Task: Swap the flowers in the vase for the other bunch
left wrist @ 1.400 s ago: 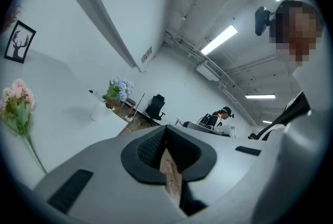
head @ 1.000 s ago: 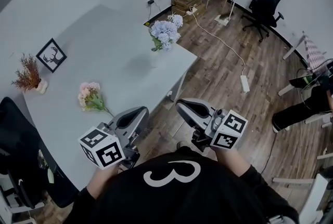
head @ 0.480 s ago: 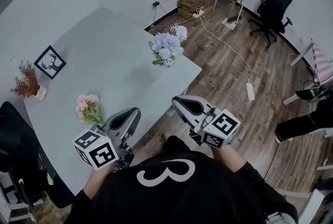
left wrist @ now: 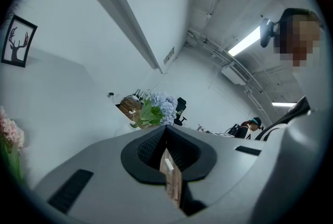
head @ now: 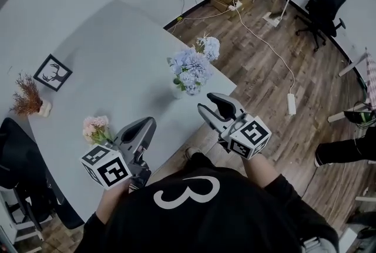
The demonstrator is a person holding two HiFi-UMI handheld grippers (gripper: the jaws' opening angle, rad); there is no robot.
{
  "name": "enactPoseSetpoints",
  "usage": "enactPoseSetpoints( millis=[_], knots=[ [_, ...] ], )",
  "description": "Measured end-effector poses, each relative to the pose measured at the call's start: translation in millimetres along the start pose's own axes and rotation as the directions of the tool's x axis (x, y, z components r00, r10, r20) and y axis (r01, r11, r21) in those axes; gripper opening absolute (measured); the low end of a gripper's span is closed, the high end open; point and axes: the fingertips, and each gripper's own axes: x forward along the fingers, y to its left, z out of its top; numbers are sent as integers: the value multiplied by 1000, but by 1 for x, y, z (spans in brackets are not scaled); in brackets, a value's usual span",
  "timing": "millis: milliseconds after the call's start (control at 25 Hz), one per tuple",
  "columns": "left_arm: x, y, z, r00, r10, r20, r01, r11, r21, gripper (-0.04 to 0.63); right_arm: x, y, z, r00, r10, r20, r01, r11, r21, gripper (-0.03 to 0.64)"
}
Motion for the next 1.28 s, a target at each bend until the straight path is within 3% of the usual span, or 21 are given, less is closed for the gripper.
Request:
enactPoseSetpoints(
  millis=[240,440,840,1280],
  knots=[
    [13,22,-3,999,38,-1,-38,998,-48,12,9,-29,25,998,-20,67,20,1000,-9,377],
    [19,33,-5,998,58,-5,-58,995,-81,12,29,-36,43,997,13,73,-12,1000,-15,479],
    [14,49,-16,996,92,-13,-93,986,-140,12,47,-37,26,995,74,60,-74,997,-14,495],
    [18,53,-23,992,122,-28,-124,980,-154,11,91,-24,13,990,125,67,-117,987,-114,495]
  ],
)
